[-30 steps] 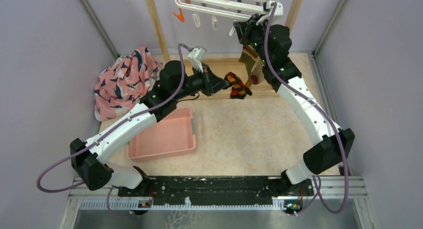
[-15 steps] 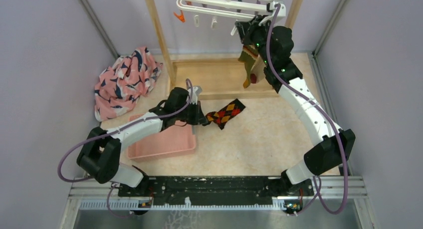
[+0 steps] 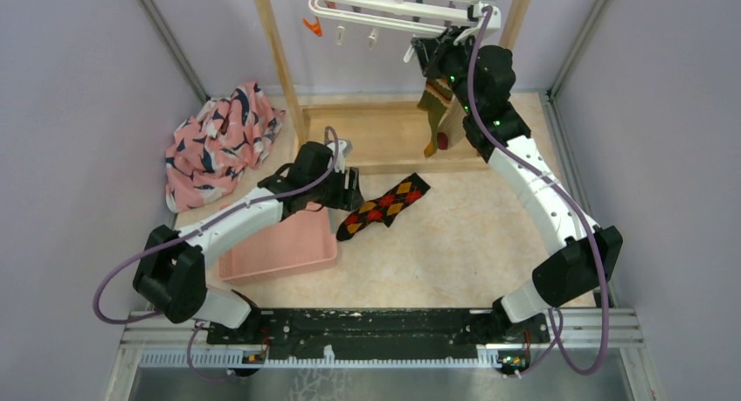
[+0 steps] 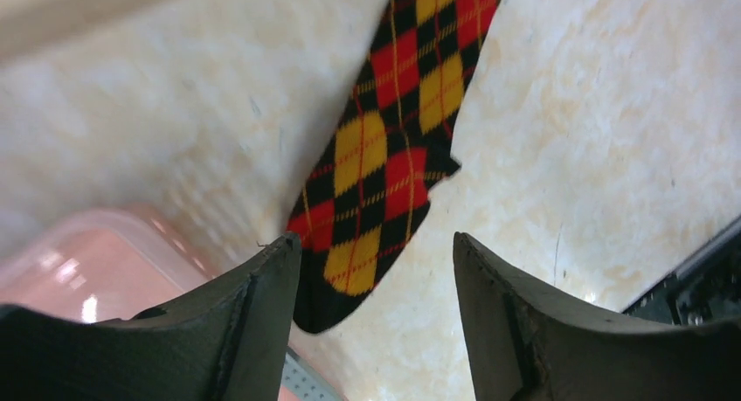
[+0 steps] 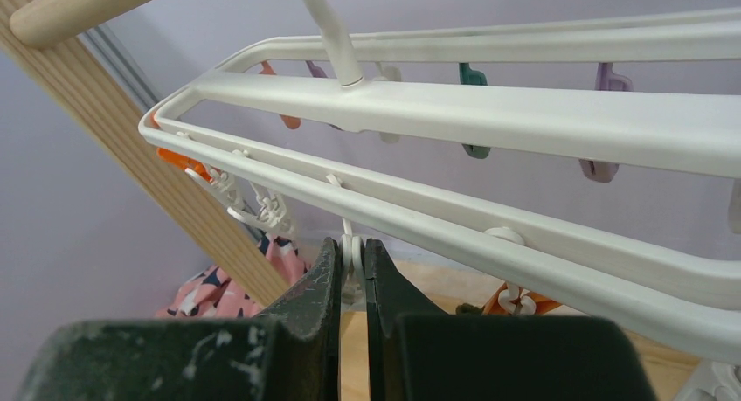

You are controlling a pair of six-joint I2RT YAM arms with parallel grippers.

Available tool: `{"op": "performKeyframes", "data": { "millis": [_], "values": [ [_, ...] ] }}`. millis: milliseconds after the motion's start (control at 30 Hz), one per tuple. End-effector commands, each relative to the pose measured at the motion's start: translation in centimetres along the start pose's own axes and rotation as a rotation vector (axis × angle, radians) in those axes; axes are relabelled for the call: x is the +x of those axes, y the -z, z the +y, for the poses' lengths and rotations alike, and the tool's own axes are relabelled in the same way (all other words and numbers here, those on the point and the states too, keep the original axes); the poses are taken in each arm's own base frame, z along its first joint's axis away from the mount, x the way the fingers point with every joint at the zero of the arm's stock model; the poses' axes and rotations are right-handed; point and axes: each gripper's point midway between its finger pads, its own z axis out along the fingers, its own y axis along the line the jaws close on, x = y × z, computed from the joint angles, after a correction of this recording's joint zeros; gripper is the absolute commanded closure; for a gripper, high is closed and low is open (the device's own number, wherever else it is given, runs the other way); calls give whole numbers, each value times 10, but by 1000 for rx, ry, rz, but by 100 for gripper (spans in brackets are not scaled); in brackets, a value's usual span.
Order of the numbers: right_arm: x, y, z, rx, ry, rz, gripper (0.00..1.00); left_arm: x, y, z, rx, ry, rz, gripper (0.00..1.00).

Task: Clip the socks to the hanger
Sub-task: Place the sock at the center of the board.

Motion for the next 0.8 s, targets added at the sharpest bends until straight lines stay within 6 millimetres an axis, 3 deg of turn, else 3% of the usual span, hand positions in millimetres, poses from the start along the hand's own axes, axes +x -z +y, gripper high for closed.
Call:
{"op": "performKeyframes", "data": {
  "millis": [0, 300, 500, 633, 767],
  "values": [
    [13, 8, -14, 38, 11, 62, 100, -66, 23, -10, -51, -87, -166, 31],
    [13, 10, -18, 46, 15, 66, 100, -102, -39, -70, 79, -309, -159, 30],
    [6, 15, -27, 68, 23, 59, 100, -110, -81, -91, 163, -337, -183, 31],
    [5, 17, -32, 76, 23, 56, 100, -113, -99, -105, 195, -390, -191, 30],
    [6, 18, -33, 72, 12, 56, 100, -117, -119, -103, 181, -419, -202, 30]
  ]
}}
